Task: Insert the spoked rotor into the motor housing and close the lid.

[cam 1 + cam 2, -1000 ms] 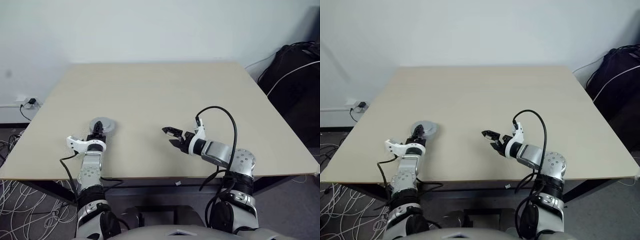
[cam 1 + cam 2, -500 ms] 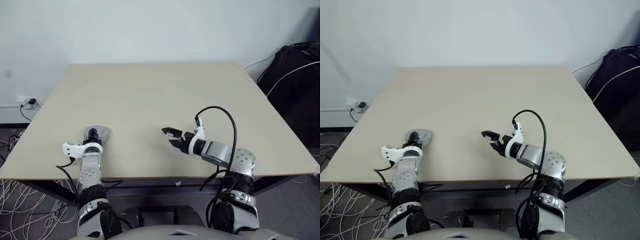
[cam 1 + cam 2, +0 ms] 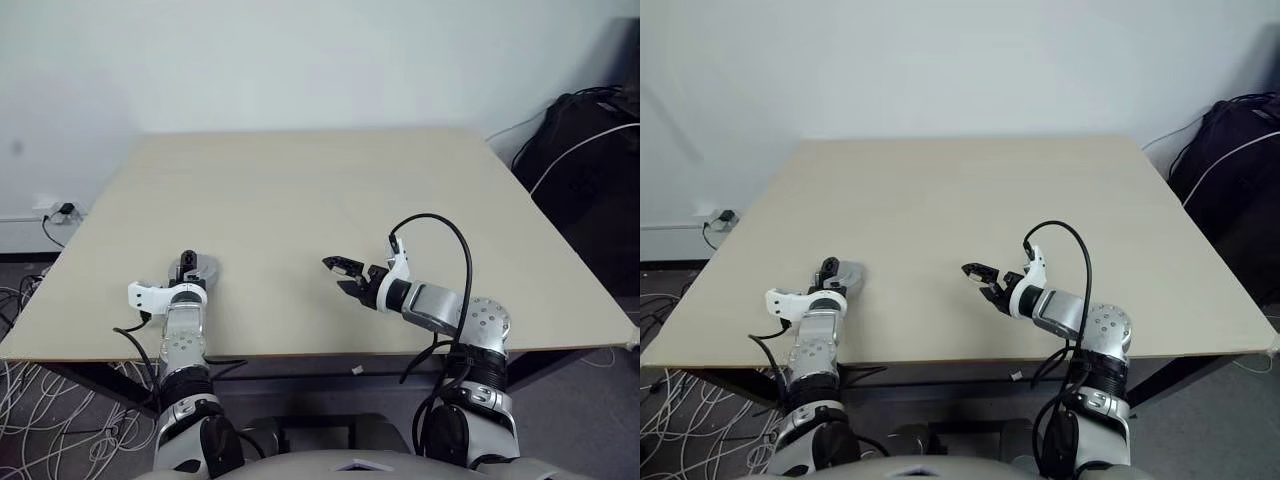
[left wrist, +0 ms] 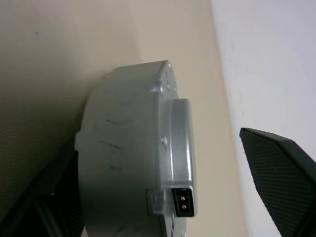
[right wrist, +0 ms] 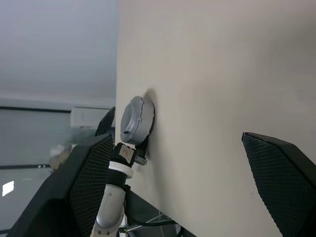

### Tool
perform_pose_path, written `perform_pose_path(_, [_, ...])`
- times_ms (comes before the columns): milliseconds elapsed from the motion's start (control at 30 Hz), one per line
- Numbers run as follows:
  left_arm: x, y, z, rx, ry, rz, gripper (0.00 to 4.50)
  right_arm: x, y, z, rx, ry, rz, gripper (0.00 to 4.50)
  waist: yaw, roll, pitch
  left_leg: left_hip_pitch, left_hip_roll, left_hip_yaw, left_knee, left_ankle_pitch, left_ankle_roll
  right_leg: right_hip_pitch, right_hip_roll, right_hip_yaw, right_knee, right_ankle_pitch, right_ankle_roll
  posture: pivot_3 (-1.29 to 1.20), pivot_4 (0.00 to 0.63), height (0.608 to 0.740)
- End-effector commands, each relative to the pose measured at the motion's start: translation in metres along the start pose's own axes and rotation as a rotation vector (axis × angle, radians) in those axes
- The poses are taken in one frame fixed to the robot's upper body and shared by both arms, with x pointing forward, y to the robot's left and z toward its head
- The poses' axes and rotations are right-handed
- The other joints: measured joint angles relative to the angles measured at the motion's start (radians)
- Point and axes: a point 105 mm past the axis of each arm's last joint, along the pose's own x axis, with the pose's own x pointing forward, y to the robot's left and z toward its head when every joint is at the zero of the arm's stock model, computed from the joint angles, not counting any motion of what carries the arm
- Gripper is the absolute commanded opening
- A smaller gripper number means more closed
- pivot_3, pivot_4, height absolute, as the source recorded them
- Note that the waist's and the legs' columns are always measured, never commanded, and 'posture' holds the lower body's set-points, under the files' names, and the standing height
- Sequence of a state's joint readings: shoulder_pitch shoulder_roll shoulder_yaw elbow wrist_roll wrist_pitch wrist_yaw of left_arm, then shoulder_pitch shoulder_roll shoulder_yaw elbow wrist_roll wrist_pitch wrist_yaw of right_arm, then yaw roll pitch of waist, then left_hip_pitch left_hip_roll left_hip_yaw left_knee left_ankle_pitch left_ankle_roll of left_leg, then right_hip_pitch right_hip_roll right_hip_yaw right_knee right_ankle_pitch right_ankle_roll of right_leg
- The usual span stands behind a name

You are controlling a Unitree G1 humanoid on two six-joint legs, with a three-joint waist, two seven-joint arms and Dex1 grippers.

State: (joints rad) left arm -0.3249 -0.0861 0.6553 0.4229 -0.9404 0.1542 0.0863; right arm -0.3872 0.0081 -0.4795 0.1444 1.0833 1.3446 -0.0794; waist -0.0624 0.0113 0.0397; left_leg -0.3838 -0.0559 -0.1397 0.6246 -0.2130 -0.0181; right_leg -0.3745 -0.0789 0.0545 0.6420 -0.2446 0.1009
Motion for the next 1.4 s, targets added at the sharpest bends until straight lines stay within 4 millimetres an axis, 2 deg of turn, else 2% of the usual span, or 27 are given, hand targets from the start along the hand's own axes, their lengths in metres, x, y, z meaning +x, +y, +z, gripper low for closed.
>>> perform_pose_path(33, [-0.004,0.011,0.0,0.025,0.009,0.048,4.44,0.0,0.01,0.005,-0.021,-0.016,0.039,4.5,0.0,0.0,0.0,0.0,0.0,0.0,0.0,0.0,0.0,0.0,0.0,0.0,0.0,0.0,0.0,0.0,0.0,0.74])
perform_pose_path(567, [-0.047,0.042,0.006,0.06,0.077,0.182,4.44,0.002,0.01,0.002,-0.019,-0.002,0.042,4.5,-0.008,0.0,0.0,0.002,0.002,0.004,-0.009,-0.003,0.0,-0.003,0.0,0.003,-0.002,-0.001,0.0,0.0,0.0,0.74])
perform_pose_path(800, [-0.064,0.049,-0.004,0.1,0.24,0.199,4.44,0.004,0.011,0.001,-0.019,0.004,0.046,4.5,-0.005,0.005,-0.003,0.003,0.002,0.006,-0.009,-0.004,0.002,-0.002,0.0,0.004,-0.006,-0.004,-0.003,0.0,0.0,0.74])
perform_pose_path(967, [-0.078,0.041,-0.012,0.123,0.354,0.162,4.44,0.003,0.01,0.0,-0.014,0.007,0.05,4.5,0.001,0.009,-0.007,0.004,0.002,0.006,-0.009,-0.006,0.004,-0.002,0.0,0.004,-0.013,-0.003,-0.002,0.0,0.0,0.74])
perform_pose_path(1067, [-0.09,0.03,-0.02,0.176,0.451,0.107,4.44,0.002,0.009,-0.001,-0.012,0.007,0.05,4.5,0.004,0.01,-0.007,0.003,0.001,0.006,-0.009,-0.007,0.005,-0.002,-0.001,0.004,-0.014,-0.003,-0.001,0.0,0.0,0.74])
perform_pose_path(1267, [-0.094,-0.027,-0.031,0.363,0.53,-0.2,4.44,-0.006,0.007,0.004,-0.035,-0.02,0.051,4.5,0.024,0.006,-0.004,0.003,0.001,0.005,-0.009,-0.007,0.004,-0.003,-0.001,0.003,-0.014,-0.003,-0.001,0.0,0.0,0.74])
perform_pose_path(1400, [-0.083,-0.045,-0.031,0.607,0.451,-0.337,4.44,-0.015,0.008,0.011,-0.174,-0.08,0.026,4.5,0.024,0.005,-0.003,0.003,0.001,0.006,-0.01,-0.008,0.002,-0.003,-0.001,0.003,-0.014,-0.003,-0.001,0.0,0.0,0.74])
